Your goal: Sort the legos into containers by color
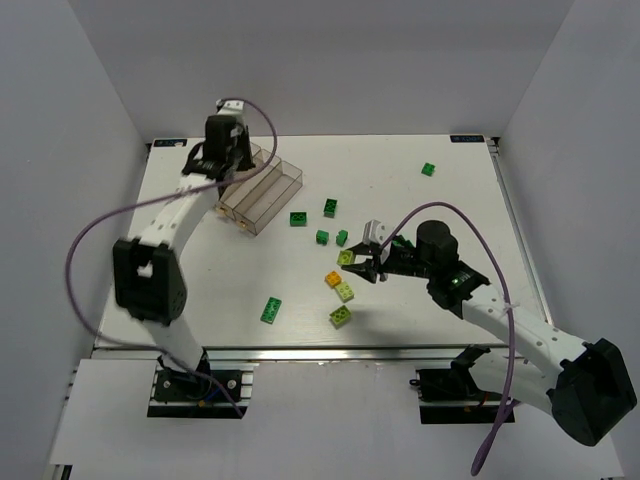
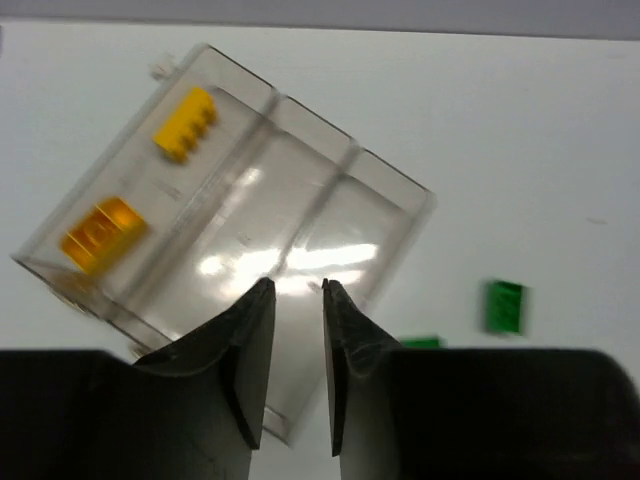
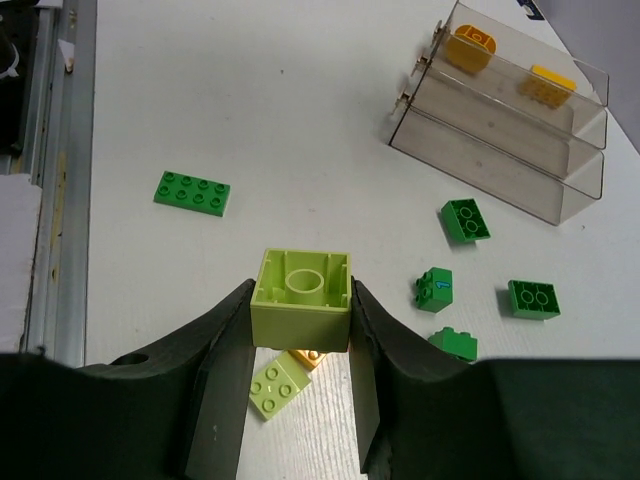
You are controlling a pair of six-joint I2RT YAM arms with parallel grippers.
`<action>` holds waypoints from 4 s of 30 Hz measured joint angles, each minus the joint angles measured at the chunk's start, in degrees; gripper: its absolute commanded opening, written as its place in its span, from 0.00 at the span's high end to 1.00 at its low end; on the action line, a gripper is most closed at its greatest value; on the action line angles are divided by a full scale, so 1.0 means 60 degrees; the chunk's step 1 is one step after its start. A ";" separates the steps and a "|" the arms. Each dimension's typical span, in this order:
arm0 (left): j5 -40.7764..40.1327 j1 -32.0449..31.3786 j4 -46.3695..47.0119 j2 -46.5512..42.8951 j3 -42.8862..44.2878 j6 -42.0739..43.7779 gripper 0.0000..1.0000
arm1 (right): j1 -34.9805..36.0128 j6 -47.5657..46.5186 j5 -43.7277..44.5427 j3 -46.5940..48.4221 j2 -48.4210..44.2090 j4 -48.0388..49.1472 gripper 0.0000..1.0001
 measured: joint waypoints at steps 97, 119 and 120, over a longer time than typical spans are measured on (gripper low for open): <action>0.1271 -0.4102 -0.2044 -0.5155 -0.6484 -0.6819 0.18 | -0.3982 -0.0637 -0.0291 0.5111 0.3136 -0.6703 0.11; -0.0066 -0.5982 -0.4677 0.1257 -0.1836 -1.2273 0.19 | -0.5056 0.0182 0.0175 0.3504 0.1577 -0.6411 0.25; -0.0069 -0.5992 -0.4779 0.1432 -0.1770 -1.2400 0.21 | -0.5082 0.0211 0.0157 0.3468 0.1530 -0.6360 0.25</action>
